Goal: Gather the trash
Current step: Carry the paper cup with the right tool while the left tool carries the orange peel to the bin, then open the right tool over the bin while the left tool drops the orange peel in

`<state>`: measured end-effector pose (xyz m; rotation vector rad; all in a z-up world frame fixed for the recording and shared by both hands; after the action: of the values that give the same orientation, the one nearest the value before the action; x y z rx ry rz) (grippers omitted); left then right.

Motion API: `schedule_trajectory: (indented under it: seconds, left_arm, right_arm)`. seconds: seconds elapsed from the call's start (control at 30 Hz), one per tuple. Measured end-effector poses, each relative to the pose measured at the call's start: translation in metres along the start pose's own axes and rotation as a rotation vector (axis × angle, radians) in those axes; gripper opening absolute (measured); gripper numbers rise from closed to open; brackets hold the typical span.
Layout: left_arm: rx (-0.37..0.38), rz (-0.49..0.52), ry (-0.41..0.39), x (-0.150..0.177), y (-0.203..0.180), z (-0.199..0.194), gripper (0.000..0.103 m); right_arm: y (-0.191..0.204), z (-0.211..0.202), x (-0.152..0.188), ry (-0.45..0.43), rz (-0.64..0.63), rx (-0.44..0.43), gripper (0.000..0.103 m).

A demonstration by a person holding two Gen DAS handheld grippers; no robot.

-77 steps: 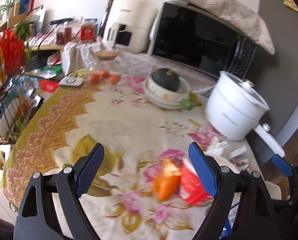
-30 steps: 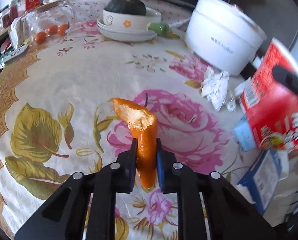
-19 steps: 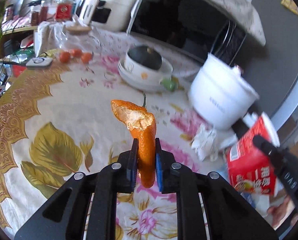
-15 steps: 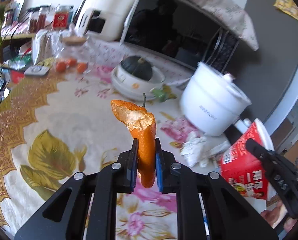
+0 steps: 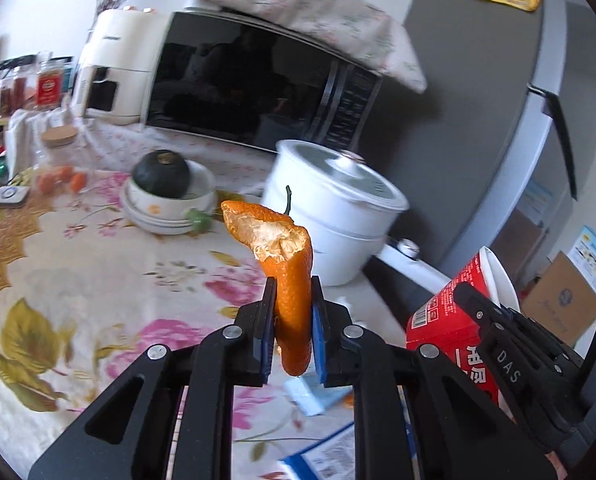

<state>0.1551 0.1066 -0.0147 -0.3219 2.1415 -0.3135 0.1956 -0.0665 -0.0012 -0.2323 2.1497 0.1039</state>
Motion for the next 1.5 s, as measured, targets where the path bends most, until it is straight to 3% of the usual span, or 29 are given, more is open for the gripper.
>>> schedule_trajectory:
  seconds: [0.47,0.77,1.0,1.07,1.1,1.2,1.3,1.5]
  left_arm:
    - [0.131,0.098,0.073,0.018,-0.097,0.027,0.016]
    - [0.226,0.177,0.122,0.038,-0.167,0.043,0.016]
    - [0.276,0.231,0.182,0.059,-0.216,0.063,0.016]
    - [0.285,0.242,0.194,0.064,-0.228,0.068,0.016]
    - [0.291,0.247,0.202,0.067,-0.234,0.071,0.016]
    - [0.315,0.261,0.239,0.08,-0.257,0.084,0.016]
    - [0.333,0.271,0.272,0.091,-0.277,0.096,0.016]
    - [0.368,0.306,0.331,0.115,-0.314,0.116,0.016]
  right_arm:
    - [-0.102,-0.027,0.009,-0.015,0.098,0.158,0.005]
    - [-0.185,-0.031,0.025,0.022,0.19,0.279,0.005]
    - [-0.239,-0.005,0.041,0.111,0.278,0.343,0.008]
    - [-0.253,0.002,0.048,0.136,0.302,0.36,0.031]
    - [-0.26,0.003,0.052,0.14,0.309,0.376,0.048]
    - [-0.276,-0.003,0.058,0.146,0.332,0.407,0.056]
    - [-0.296,-0.017,0.063,0.123,0.377,0.458,0.073]
    - [-0.34,-0.034,0.079,0.127,0.477,0.541,0.084]
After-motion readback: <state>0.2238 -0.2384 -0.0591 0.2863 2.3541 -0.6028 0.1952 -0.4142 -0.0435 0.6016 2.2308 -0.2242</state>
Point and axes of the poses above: each gripper's, at about its wrist camera, not at the fingertips, and z roughly the way its jaws point, y to its left, x to its underside, the point moved 2 cm from there along z, roughly the way its jaws point, and after that the axes turned 4 degrees about y, right-handed, at the moved point
